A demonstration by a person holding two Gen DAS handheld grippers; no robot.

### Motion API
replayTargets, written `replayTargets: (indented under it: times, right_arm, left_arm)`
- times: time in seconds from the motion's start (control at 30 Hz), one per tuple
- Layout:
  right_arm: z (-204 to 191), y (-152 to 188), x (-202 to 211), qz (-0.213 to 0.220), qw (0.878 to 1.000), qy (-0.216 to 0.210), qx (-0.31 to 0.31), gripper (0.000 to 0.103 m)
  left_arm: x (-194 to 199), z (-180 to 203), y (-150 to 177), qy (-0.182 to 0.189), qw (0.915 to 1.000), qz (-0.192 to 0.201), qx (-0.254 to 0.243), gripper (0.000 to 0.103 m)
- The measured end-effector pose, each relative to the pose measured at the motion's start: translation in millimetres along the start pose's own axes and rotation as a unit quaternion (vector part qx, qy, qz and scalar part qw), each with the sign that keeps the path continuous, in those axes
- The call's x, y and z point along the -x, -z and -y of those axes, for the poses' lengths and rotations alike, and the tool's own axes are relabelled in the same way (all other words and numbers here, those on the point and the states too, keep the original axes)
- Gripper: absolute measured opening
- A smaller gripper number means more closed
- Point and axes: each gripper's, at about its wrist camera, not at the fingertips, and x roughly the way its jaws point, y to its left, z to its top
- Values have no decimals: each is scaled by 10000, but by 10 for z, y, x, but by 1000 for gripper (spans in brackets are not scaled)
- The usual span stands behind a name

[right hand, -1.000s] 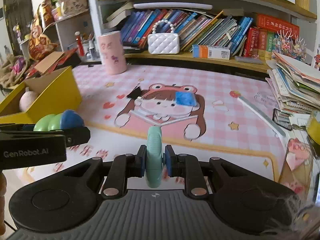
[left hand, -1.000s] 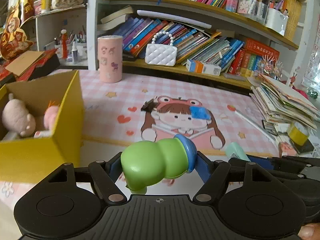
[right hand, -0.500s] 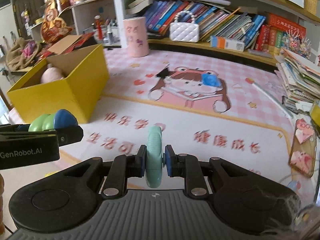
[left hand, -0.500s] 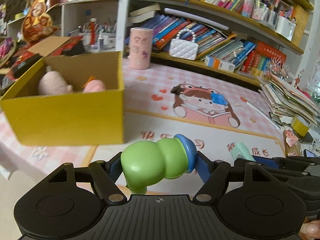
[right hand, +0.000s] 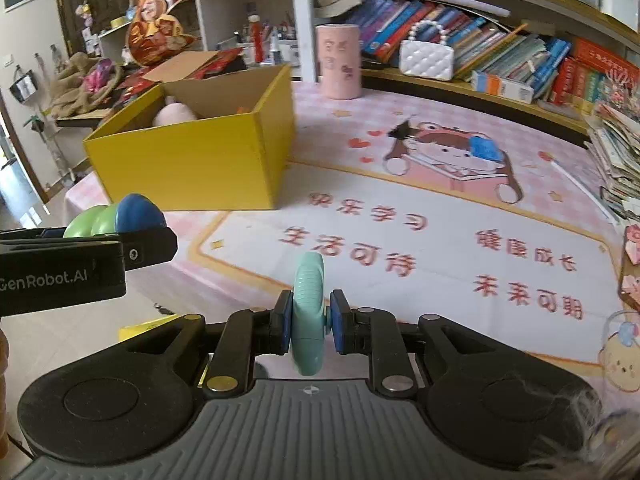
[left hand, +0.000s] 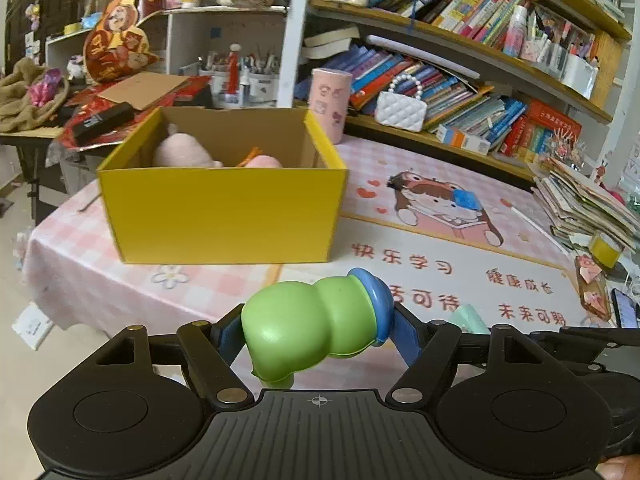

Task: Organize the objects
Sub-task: 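Carry the green toy and mint roller with both tools over the yellow box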

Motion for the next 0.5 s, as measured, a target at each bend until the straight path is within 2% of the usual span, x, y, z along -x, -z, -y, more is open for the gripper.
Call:
replayTargets:
  times: [0.5]
  right_arm:
    - [-830,12,-6,53,9977,-452,509,18]
  left_arm:
    - [430,-698,123,-424,9982,252,345,73]
